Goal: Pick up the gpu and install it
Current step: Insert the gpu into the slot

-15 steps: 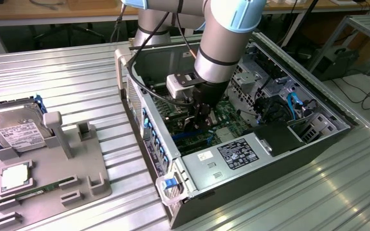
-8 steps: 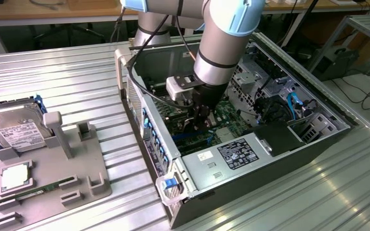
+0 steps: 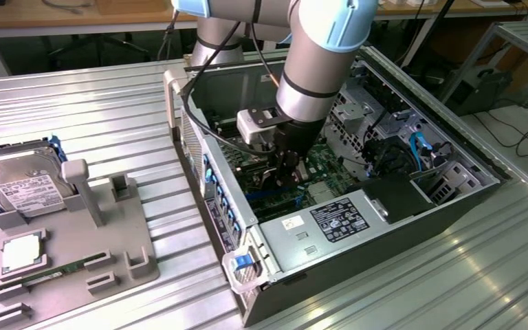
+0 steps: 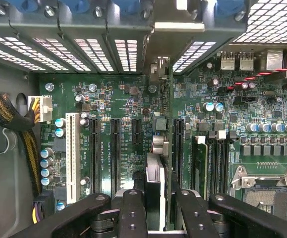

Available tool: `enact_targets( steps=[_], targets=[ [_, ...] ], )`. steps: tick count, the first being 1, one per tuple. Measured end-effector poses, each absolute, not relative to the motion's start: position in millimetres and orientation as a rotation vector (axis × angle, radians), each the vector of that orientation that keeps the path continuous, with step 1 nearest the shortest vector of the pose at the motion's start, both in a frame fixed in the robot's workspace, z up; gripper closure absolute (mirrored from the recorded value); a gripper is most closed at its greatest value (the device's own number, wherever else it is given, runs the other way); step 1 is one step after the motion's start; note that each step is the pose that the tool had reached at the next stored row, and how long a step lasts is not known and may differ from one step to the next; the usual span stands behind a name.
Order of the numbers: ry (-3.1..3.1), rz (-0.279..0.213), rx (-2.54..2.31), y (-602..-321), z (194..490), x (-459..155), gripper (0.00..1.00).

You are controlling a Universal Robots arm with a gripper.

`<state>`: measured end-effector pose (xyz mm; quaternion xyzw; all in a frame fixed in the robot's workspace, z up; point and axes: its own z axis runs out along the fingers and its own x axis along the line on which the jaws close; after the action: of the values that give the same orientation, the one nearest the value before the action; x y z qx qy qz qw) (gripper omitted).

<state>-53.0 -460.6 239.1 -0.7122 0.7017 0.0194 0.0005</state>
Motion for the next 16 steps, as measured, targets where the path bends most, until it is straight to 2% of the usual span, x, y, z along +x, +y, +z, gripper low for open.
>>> enact_targets(
  steps=[16],
  targets=[
    [2.204, 0.061, -2.237, -460.6, 236.9, -54.7, 0.72]
  ],
)
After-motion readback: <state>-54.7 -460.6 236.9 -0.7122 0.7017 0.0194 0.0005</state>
